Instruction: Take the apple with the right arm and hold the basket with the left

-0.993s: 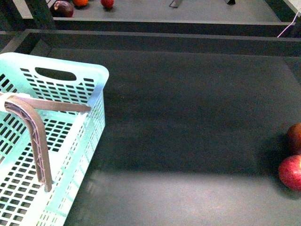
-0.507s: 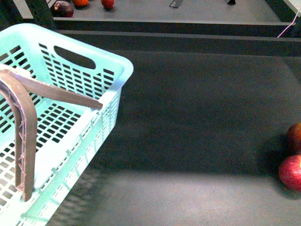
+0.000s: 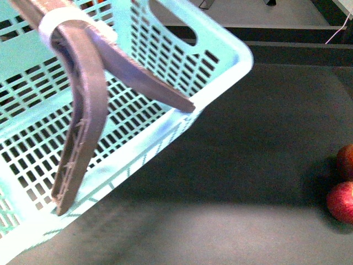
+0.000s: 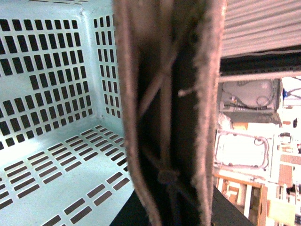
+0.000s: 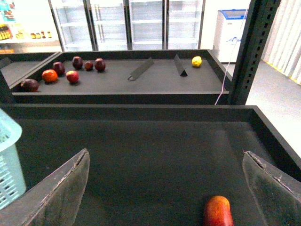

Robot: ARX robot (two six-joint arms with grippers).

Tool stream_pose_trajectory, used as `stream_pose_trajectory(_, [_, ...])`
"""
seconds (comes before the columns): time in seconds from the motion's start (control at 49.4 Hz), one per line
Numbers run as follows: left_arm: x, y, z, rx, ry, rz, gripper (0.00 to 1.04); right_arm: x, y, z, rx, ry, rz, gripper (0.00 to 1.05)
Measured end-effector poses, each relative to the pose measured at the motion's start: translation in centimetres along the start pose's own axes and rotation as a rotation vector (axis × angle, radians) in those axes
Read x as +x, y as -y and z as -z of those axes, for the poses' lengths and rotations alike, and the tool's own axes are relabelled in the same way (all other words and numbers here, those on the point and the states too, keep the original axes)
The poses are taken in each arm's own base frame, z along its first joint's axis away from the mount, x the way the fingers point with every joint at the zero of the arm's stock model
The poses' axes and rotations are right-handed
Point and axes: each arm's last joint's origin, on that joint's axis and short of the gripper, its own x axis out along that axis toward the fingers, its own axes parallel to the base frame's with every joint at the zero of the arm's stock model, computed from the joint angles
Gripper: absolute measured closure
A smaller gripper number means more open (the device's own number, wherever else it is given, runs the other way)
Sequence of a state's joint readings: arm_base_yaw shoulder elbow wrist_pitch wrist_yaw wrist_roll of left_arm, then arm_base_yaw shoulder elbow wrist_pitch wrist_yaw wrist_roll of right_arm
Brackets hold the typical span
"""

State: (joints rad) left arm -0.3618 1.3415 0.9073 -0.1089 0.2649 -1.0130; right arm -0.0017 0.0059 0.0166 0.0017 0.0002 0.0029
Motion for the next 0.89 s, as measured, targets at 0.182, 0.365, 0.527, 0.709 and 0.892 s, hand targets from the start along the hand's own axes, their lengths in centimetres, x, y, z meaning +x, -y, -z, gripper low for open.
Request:
stream_pose_trajectory(0.182, [1.3,2.6,2.9,0.070,-0.096,0.029,0.98,0.0,0.0,0.0,0.000,0.000,0.000,0.09])
stream_pose_trajectory(0.365, [1.7,4.1,5.2,0.120,-0.155,0.059,0.98,0.0,0.0,0.0,0.000,0.000,0.000,0.09])
stream_pose_trajectory(0.527, [1.8,4.8,6.5,0.141,-0.194,0.088,0.98,0.0,0.0,0.0,0.000,0.000,0.000,0.09])
stream_pose_trajectory(0.709, [1.8,5.1,6.9,0.149,-0.196,0.106,0.98,0.0,0.0,0.0,0.000,0.000,0.000,0.09])
stream_pose_trajectory(0.892, [1.8,5.1,6.9,0.150,-0.189,0.102,0.98,0.0,0.0,0.0,0.000,0.000,0.000,0.09])
